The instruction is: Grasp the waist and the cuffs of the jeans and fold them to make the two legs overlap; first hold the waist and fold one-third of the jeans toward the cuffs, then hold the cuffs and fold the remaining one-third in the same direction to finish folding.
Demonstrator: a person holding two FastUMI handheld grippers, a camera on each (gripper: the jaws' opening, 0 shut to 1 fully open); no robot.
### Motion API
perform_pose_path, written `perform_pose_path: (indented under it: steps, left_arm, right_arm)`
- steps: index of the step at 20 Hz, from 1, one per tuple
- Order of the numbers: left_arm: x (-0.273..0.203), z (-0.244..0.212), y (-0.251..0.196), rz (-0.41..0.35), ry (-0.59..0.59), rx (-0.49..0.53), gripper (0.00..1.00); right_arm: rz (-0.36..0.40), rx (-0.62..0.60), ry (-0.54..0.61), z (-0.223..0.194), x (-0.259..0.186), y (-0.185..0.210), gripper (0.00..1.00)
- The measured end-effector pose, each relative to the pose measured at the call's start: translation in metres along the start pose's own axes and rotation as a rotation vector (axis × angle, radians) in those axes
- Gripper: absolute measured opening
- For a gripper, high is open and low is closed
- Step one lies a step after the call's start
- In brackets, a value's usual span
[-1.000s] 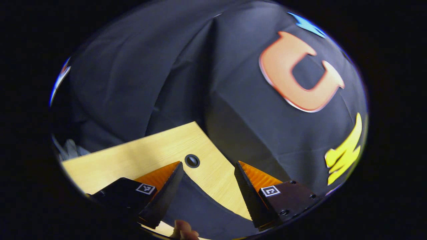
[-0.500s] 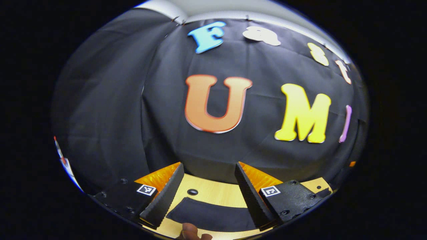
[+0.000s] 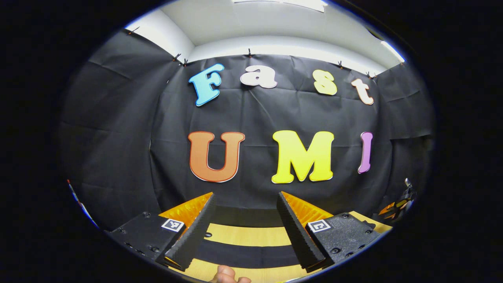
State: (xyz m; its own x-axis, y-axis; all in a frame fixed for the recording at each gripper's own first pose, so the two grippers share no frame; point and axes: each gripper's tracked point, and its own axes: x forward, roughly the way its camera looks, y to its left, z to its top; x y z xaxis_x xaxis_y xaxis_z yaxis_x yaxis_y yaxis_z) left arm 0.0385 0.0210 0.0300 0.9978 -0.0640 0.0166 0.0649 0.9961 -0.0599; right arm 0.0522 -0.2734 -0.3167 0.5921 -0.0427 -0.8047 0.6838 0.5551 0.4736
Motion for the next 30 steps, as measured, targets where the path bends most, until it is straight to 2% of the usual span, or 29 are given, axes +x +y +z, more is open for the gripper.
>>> perform_pose_path:
  steps: [4,9,10,11,12,13,14,15,16,17,20,22,25,27,29,30]
  left_arm:
    - [-0.025,0.003,-0.013,0.010,-0.004,0.022,0.98]
    - [-0.043,0.006,-0.034,-0.020,0.002,0.007,0.98]
    - [-0.044,0.007,-0.037,-0.025,0.006,-0.004,0.87]
    - [-0.045,0.008,-0.036,-0.026,0.010,-0.012,0.87]
    - [-0.045,0.007,-0.035,-0.022,0.016,-0.013,0.98]
    - [-0.045,0.006,-0.033,-0.020,0.023,-0.010,0.98]
    - [-0.045,0.005,-0.030,-0.015,0.031,-0.006,0.98]
    - [-0.047,0.005,-0.025,-0.009,0.040,-0.001,0.87]
    - [-0.048,0.005,-0.021,0.001,0.048,0.004,0.87]
    - [-0.048,0.004,-0.015,0.015,0.055,0.009,0.98]
    - [-0.048,0.003,0.000,0.057,0.073,0.026,0.98]
    - [-0.049,0.006,0.003,0.066,0.074,0.022,0.98]
    - [-0.046,0.011,0.006,0.074,0.069,0.033,0.98]
    - [-0.043,0.015,0.005,0.066,0.062,0.039,0.98]
    - [-0.039,0.016,0.003,0.059,0.065,0.040,0.98]
    - [-0.038,0.014,0.003,0.056,0.067,0.039,0.98]
  right_arm:
    - [-0.008,0.180,0.086,-0.026,0.025,-0.021,0.98]
    - [-0.009,0.218,0.121,-0.046,0.046,-0.026,0.98]
    - [-0.009,0.225,0.126,-0.049,0.051,-0.025,0.98]
    - [-0.011,0.233,0.129,-0.052,0.056,-0.026,0.98]
    - [-0.010,0.244,0.131,-0.053,0.061,-0.027,0.98]
    - [-0.007,0.258,0.135,-0.055,0.066,-0.027,0.98]
    - [0.009,0.276,0.132,-0.056,0.069,-0.024,0.92]
    - [0.023,0.292,0.126,-0.054,0.073,-0.020,0.98]
    - [0.031,0.295,0.117,-0.053,0.077,-0.020,0.92]
    - [0.048,0.294,0.110,-0.053,0.079,-0.017,0.96]
    - [0.078,0.299,0.090,-0.050,0.085,-0.013,0.95]
    - [0.047,0.292,0.086,-0.052,0.090,-0.024,0.81]
    - [0.026,0.268,0.077,-0.063,0.101,-0.029,0.33]
    - [0.029,0.221,0.038,-0.052,0.098,-0.029,0.13]
    - [-0.015,0.121,0.008,-0.050,0.101,-0.026,0.01]
    - [-0.033,0.049,-0.015,-0.048,0.097,-0.023,0.01]
